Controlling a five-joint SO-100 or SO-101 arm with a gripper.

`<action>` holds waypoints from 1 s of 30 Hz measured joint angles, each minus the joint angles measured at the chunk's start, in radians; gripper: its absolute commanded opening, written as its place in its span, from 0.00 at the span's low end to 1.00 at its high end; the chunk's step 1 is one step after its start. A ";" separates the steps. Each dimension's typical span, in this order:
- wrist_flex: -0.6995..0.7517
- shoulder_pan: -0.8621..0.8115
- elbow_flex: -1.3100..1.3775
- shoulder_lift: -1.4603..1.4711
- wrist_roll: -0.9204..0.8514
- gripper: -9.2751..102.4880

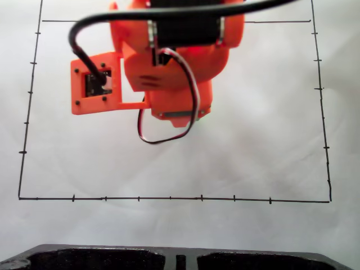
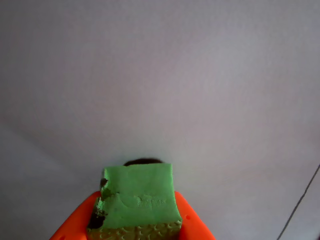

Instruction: Grasp the colored block, Place it on the black dot, and then return the arm to the default position.

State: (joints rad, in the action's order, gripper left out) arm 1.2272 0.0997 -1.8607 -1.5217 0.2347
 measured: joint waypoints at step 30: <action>0.210 -0.014 -0.138 -0.425 -0.210 0.58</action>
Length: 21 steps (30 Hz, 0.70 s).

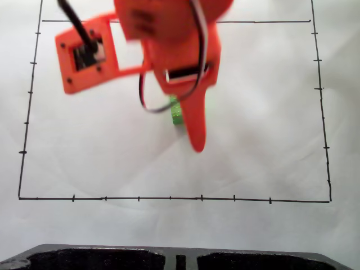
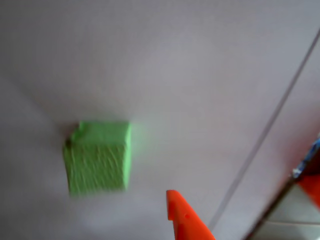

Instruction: Grasp the colored block, Place it on the black dot, and then return the arm to the default position.

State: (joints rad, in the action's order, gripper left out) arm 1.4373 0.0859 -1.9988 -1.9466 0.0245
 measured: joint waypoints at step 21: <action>-0.186 -0.052 -0.649 -0.916 -0.270 0.08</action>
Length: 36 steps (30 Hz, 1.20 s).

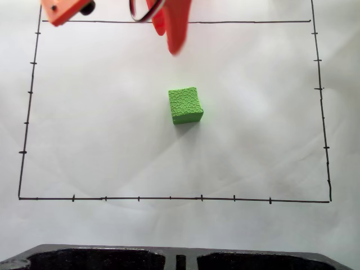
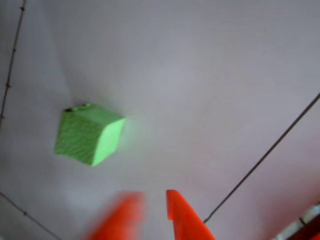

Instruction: Grasp the colored block, Place it on the black dot, and then return the arm to the default position.

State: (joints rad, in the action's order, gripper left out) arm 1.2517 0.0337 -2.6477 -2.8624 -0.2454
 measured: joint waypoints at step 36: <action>-0.204 0.035 -0.351 -0.393 0.189 0.08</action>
